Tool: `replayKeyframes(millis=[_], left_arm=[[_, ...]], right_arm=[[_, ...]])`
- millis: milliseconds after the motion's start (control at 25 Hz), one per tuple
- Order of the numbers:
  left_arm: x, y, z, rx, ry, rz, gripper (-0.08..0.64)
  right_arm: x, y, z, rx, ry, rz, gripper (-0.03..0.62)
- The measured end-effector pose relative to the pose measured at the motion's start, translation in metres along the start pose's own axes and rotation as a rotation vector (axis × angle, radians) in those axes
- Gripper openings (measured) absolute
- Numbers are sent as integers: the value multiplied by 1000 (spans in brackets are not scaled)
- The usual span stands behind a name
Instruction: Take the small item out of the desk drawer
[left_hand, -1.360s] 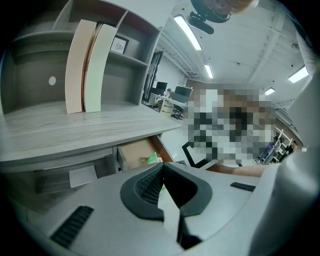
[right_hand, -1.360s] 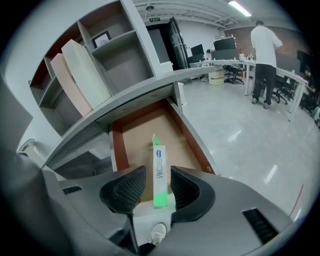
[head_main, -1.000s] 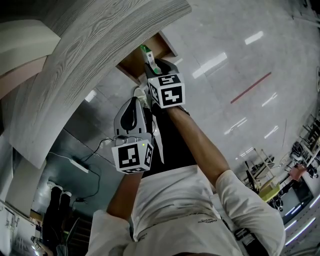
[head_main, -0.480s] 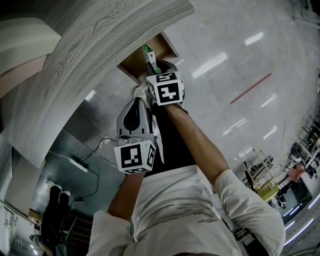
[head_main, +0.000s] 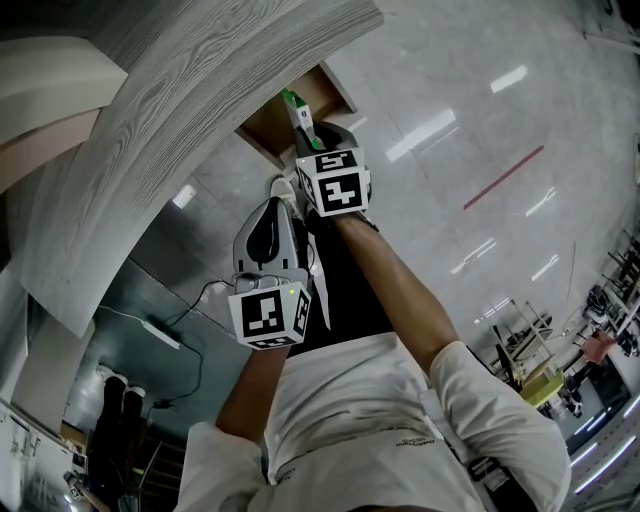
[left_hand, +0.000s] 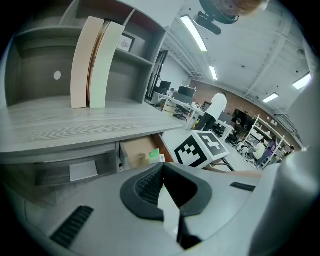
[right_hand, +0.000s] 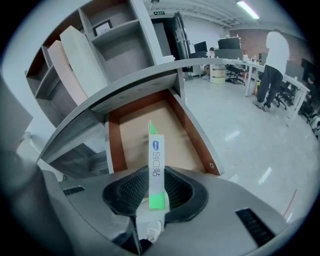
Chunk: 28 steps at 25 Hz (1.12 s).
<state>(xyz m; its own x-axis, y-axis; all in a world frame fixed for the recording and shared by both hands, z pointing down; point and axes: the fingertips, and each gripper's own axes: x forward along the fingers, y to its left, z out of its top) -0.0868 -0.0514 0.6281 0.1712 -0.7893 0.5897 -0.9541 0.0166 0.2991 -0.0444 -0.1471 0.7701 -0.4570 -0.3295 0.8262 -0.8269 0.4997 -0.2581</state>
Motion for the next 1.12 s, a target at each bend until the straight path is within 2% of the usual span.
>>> replayKeyframes(millis=[240, 720, 1120], left_arm=[[-11, -5, -1, 21, -5, -16, 15], [-26, -16, 15, 62, -38, -49, 15], [-48, -21, 45, 97, -72, -60, 15]], right_arm=[[-18, 4, -1, 24, -23, 5, 120], [-71, 9, 21, 70, -121, -15, 120], [-124, 23, 41, 47, -188, -28, 120]])
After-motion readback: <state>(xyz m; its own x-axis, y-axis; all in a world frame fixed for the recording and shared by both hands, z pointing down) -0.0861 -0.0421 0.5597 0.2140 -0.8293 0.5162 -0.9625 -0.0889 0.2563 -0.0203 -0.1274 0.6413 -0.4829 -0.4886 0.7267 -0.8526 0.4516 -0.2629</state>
